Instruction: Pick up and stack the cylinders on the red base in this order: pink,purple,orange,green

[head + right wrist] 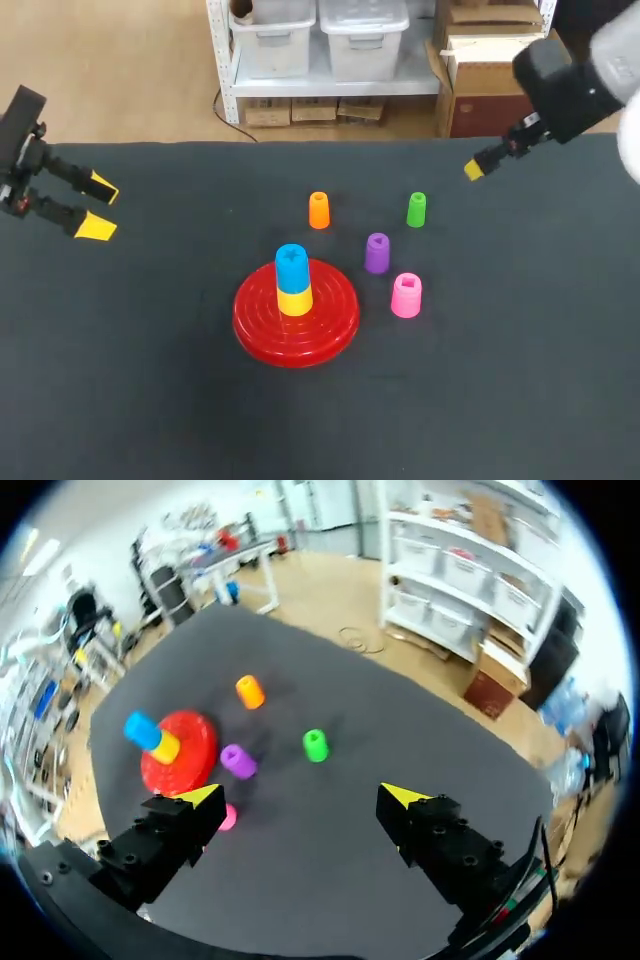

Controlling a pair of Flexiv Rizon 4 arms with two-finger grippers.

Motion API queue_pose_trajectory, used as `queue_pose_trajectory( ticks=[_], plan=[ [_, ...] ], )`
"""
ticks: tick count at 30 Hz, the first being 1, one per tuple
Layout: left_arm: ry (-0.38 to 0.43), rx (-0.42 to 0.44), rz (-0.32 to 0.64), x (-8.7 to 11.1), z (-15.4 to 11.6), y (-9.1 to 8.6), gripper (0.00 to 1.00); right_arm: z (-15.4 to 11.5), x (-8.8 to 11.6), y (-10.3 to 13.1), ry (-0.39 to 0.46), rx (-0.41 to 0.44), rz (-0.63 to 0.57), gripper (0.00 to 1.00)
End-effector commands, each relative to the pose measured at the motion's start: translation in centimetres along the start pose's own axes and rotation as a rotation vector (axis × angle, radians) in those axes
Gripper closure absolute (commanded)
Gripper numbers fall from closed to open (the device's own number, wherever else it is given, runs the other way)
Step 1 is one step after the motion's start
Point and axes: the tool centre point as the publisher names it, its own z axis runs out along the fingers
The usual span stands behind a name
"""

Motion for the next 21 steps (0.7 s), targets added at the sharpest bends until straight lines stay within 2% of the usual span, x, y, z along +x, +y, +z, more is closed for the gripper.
queue_pose_trajectory(
  ticks=[1, 10, 17, 21],
  plan=[
    [0.002, 0.004, 0.000, 0.0, 0.0, 0.2, 0.00, 0.1, 0.0, 1.3, 0.062, -0.040, -0.065, 0.00],
    [0.002, 0.004, 0.000, 0.0, 0.0, 0.2, 0.00, 1.7, 1.0, 4.8, 0.191, -0.011, -0.252, 0.00],
    [0.002, 0.004, 0.000, 0.0, 0.0, 0.2, 0.00, 3.8, 2.6, 8.2, 0.312, 0.005, -0.422, 0.00],
    [0.002, 0.004, 0.000, 0.0, 0.0, 0.2, 0.00, 4.7, 3.6, 9.9, 0.350, -0.017, -0.459, 0.00]
  ],
)
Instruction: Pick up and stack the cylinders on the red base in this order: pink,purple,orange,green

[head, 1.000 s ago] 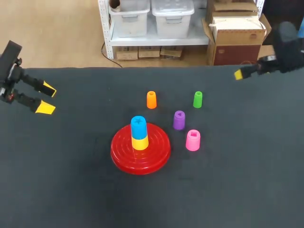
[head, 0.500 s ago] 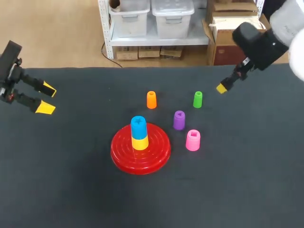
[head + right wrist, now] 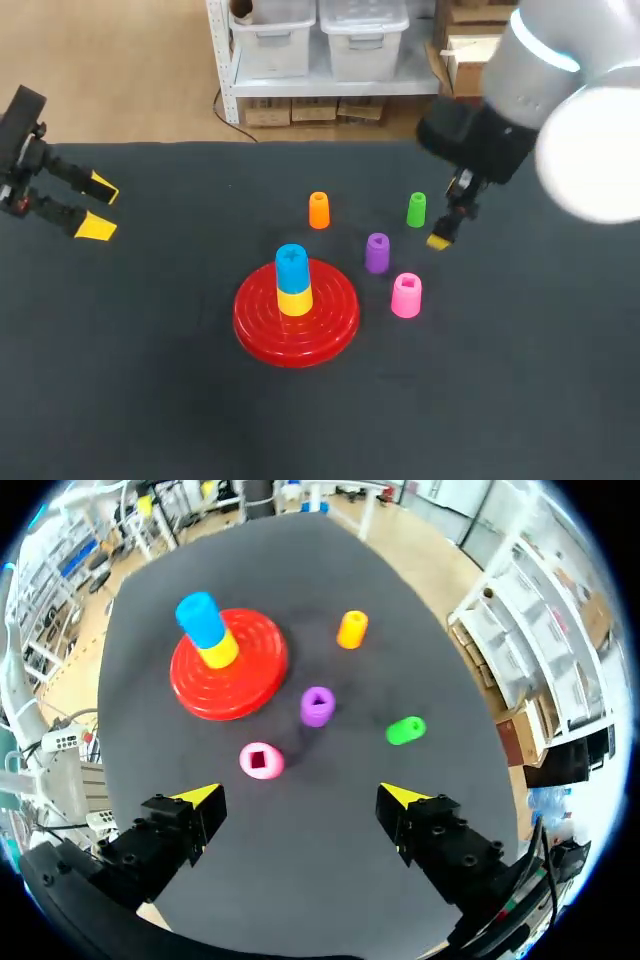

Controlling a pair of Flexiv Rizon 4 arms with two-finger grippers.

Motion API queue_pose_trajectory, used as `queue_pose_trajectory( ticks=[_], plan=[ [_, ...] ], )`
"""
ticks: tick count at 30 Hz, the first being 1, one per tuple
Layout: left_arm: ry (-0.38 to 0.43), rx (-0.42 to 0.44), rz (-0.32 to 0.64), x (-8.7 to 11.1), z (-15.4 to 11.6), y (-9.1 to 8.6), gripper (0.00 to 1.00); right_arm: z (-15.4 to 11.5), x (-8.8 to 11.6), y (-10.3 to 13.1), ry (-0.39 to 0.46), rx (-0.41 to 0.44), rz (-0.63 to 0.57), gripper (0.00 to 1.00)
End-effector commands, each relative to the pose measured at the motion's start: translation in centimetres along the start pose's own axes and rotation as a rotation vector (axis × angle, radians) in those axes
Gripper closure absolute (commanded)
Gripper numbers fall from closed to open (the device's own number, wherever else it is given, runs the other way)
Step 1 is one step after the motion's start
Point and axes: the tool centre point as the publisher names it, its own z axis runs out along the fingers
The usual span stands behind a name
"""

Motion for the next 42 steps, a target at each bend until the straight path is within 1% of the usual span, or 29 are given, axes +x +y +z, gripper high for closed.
queue_pose_trajectory(
  ticks=[1, 2, 7, 11, 14, 16, 18, 24, 29, 38, 40, 42],
  plan=[
    [0.002, 0.004, 0.000, 0.0, 0.0, 0.2, 0.00, 1.2, -0.5, 1.6, 0.041, -0.009, -0.033, 0.00],
    [0.002, 0.004, 0.000, 0.0, 0.0, 0.2, 0.00, 1.4, -0.4, 2.1, 0.057, -0.011, -0.044, 0.00],
    [0.002, 0.004, 0.000, 0.0, 0.0, 0.2, 0.00, 2.7, 0.0, 3.4, 0.085, -0.033, -0.063, 0.00],
    [0.002, 0.004, 0.000, 0.0, 0.0, 0.2, 0.00, 4.1, 0.3, 4.1, 0.114, -0.035, -0.070, 0.00],
    [0.002, 0.004, 0.000, 0.0, 0.0, 0.2, 0.00, 5.2, 0.4, 3.9, 0.158, -0.012, -0.083, 0.00],
    [0.002, 0.004, 0.000, 0.0, 0.0, 0.2, 0.00, 5.8, 0.5, 3.9, 0.164, -0.026, -0.060, 0.00],
    [0.002, 0.004, 0.000, 0.0, 0.0, 0.2, 0.00, 6.3, 0.5, 3.9, 0.177, -0.017, -0.064, 0.00],
    [0.002, 0.004, 0.000, 0.0, 0.0, 0.2, 0.00, 7.4, 0.5, 4.0, 0.194, -0.032, -0.058, 0.00],
    [0.002, 0.004, 0.000, 0.0, 0.0, 0.2, 0.00, 8.1, 0.8, 4.0, 0.224, -0.036, -0.065, 0.00],
    [0.002, 0.004, 0.000, 0.0, 0.0, 0.2, 0.00, 8.8, 0.6, 3.2, 0.243, -0.028, -0.055, 0.00],
    [0.002, 0.004, 0.000, 0.0, 0.0, 0.2, 0.00, 8.9, 0.5, 3.2, 0.243, -0.027, -0.058, 0.07],
    [0.002, 0.004, 0.000, 0.0, 0.0, 0.2, 0.00, 9.1, 0.5, 3.1, 0.243, -0.027, -0.058, 0.09]
  ],
)
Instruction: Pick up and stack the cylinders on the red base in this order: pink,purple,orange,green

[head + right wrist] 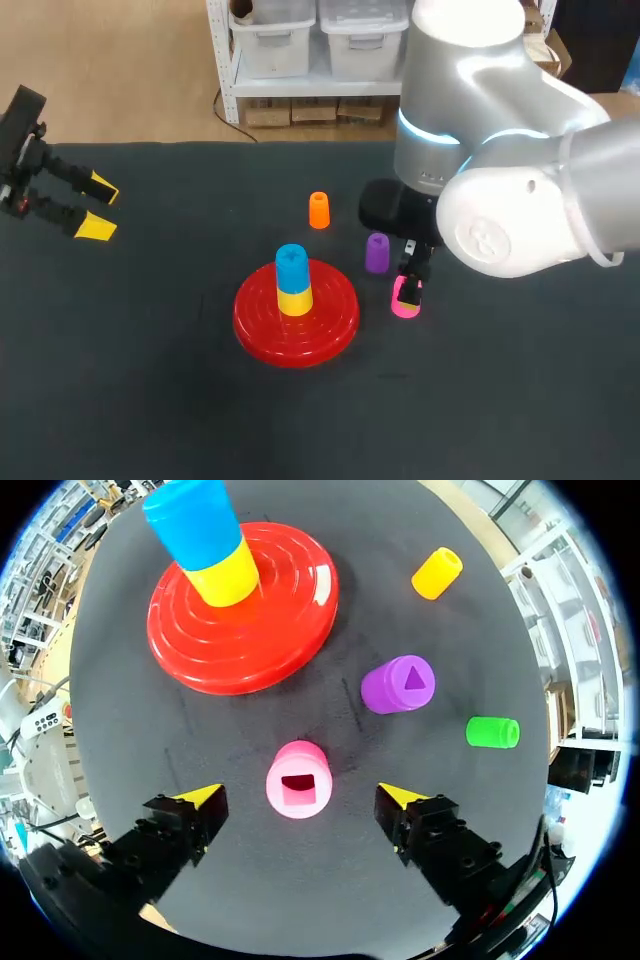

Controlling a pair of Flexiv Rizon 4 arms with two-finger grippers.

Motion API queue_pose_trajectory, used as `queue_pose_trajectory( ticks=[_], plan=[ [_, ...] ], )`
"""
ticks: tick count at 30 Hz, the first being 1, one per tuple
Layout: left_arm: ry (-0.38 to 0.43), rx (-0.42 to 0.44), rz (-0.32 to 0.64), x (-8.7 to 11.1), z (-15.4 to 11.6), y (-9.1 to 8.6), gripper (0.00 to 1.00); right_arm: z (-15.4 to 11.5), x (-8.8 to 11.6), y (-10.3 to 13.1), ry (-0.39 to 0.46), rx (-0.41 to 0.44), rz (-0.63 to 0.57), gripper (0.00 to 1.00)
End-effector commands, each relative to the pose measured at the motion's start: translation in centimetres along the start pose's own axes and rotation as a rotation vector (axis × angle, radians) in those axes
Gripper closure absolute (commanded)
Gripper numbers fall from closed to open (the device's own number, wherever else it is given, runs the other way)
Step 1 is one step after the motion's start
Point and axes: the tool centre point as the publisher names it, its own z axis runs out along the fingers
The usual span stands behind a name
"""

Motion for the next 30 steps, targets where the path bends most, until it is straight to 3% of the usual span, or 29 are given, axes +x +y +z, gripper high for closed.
queue_pose_trajectory(
  ticks=[1, 17, 18, 21, 26, 30],
  plan=[
    [0.002, 0.004, 0.000, 0.0, 0.0, 0.2, 0.00, 0.5, -0.4, -0.2, 0.002, 0.001, 0.000, 0.10],
    [0.002, 0.004, 0.000, 0.0, 0.0, 0.2, 0.00, 0.7, -0.8, -0.1, 0.013, 0.000, -0.027, 0.35],
    [0.002, 0.004, 0.000, 0.0, 0.0, 0.2, 0.00, 0.7, -0.8, -0.1, 0.013, 0.000, -0.028, 0.41],
    [0.002, 0.004, 0.000, 0.0, 0.0, 0.2, 0.00, 0.7, -0.7, -0.1, 0.017, 0.005, -0.036, 1.00],
    [0.002, 0.004, 0.000, 0.0, 0.0, 0.2, 0.00, 0.1, -0.6, -0.3, 0.014, 0.010, -0.030, 1.00],
    [0.002, 0.004, 0.000, 0.0, 0.0, 0.2, 0.00, -3.4, -1.3, -1.0, -0.035, 0.045, -0.049, 1.00]
  ],
)
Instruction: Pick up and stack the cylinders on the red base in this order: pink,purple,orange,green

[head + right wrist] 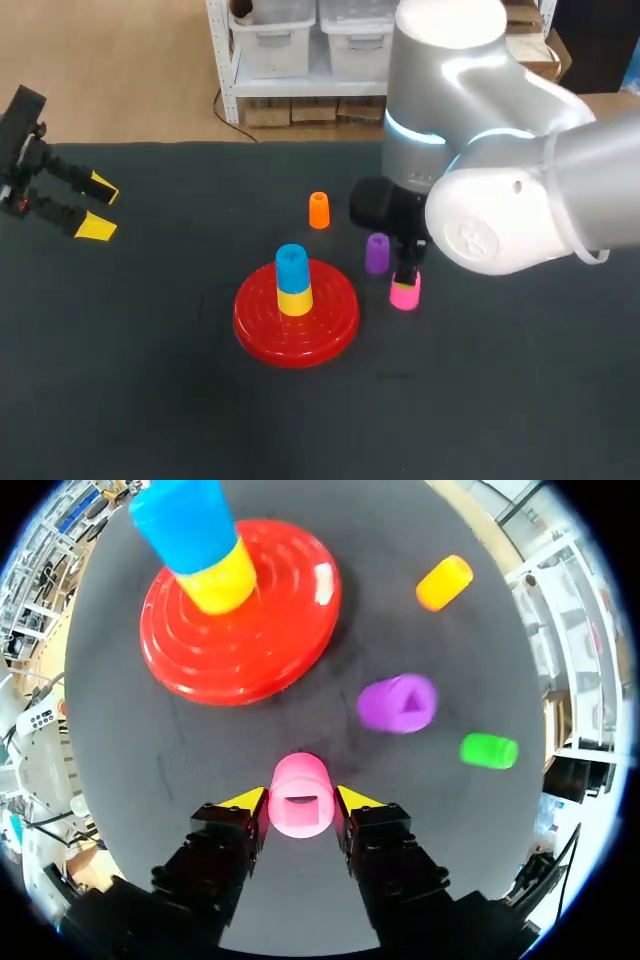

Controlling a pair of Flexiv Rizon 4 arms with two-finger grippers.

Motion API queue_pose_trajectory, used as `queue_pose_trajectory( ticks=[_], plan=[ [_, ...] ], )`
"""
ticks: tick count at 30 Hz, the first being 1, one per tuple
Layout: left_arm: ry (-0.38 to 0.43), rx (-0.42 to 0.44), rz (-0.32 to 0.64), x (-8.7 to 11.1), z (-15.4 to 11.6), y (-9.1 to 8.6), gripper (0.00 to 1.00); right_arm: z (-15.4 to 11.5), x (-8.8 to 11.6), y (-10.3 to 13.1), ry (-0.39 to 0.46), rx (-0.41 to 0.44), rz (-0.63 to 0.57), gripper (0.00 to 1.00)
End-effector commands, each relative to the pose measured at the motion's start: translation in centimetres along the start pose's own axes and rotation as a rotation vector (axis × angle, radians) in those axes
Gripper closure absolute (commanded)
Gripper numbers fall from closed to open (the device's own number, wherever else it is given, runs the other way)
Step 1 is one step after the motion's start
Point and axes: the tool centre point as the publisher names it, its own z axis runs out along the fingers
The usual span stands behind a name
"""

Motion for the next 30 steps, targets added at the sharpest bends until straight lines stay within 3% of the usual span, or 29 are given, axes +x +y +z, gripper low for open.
queue_pose_trajectory(
  ticks=[1, 6, 12, 21, 30],
  plan=[
    [0.002, 0.004, 0.000, 0.0, 0.0, 0.2, 0.00, -3.9, -0.2, -0.3, -0.039, 0.026, -0.028, 1.00],
    [0.002, 0.004, 0.000, 0.0, 0.0, 0.2, 0.00, -8.5, -3.1, -1.3, -0.064, 0.039, -0.157, 1.00],
    [0.002, 0.004, 0.000, 0.0, 0.0, 0.2, 0.00, -11.2, -7.4, -0.9, -0.054, 0.029, -0.360, 1.00],
    [0.002, 0.004, 0.000, 0.0, 0.0, 0.2, 0.00, -12.8, -11.6, 1.1, -0.059, 0.012, -0.524, 1.00],
    [0.002, 0.004, 0.000, 0.0, 0.0, 0.2, 0.00, -11.8, -13.9, 3.8, -0.034, -0.010, -0.631, 1.00]
  ],
)
